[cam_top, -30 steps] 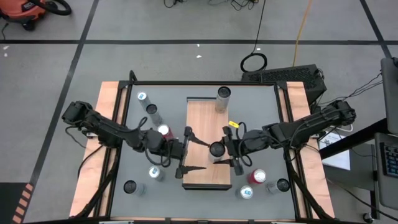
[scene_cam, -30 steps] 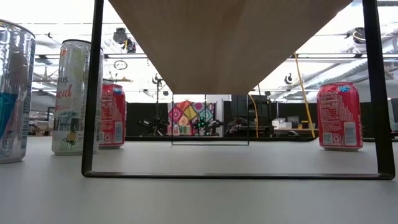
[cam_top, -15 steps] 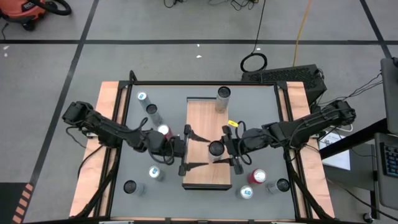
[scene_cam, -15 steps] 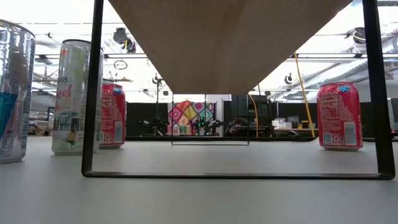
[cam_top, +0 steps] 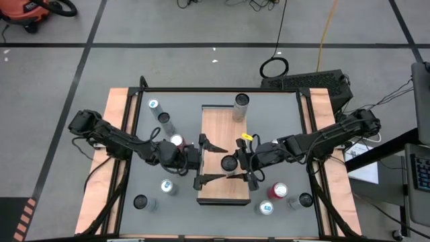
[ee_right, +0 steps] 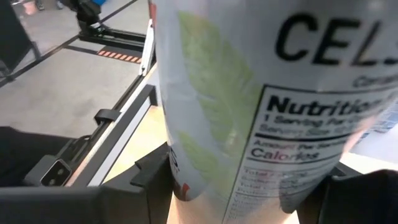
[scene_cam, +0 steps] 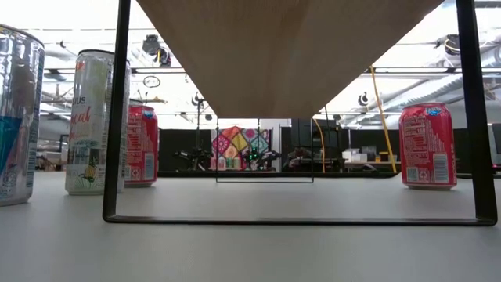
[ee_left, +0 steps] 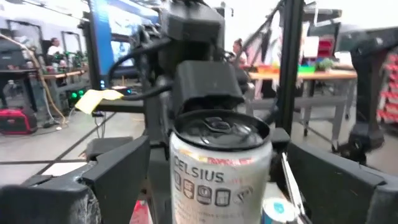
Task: Place canned beverage on shelf
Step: Put the right white yellow soda can on the shelf aligned with the other white yellow soda can
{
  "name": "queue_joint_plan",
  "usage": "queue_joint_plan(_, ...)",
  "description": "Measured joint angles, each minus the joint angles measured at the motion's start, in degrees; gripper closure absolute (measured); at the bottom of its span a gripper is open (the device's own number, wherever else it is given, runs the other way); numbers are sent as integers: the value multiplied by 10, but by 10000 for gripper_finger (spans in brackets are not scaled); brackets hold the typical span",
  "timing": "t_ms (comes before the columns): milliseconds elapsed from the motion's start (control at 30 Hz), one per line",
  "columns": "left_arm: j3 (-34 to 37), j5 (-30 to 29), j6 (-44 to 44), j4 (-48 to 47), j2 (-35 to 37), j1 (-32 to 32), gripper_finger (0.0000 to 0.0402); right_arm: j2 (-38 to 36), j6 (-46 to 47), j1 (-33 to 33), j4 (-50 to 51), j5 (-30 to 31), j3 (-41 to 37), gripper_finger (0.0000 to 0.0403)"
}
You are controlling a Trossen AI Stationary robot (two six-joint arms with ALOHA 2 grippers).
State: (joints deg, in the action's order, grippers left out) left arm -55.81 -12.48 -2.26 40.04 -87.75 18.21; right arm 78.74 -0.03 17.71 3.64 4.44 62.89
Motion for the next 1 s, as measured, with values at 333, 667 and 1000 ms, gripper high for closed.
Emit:
queue_joint_plan(333,0,-11,0,24,-26,-2,23,0,0,0,-10,3,0,197)
queue_joint_plan(667,1,9,1,58,-38,-1,66,0,0,0,-13,4,0,197)
queue_joint_plan(1000,0,24,-1,55,-37,-2,166,0,0,1,-12,22,0,197)
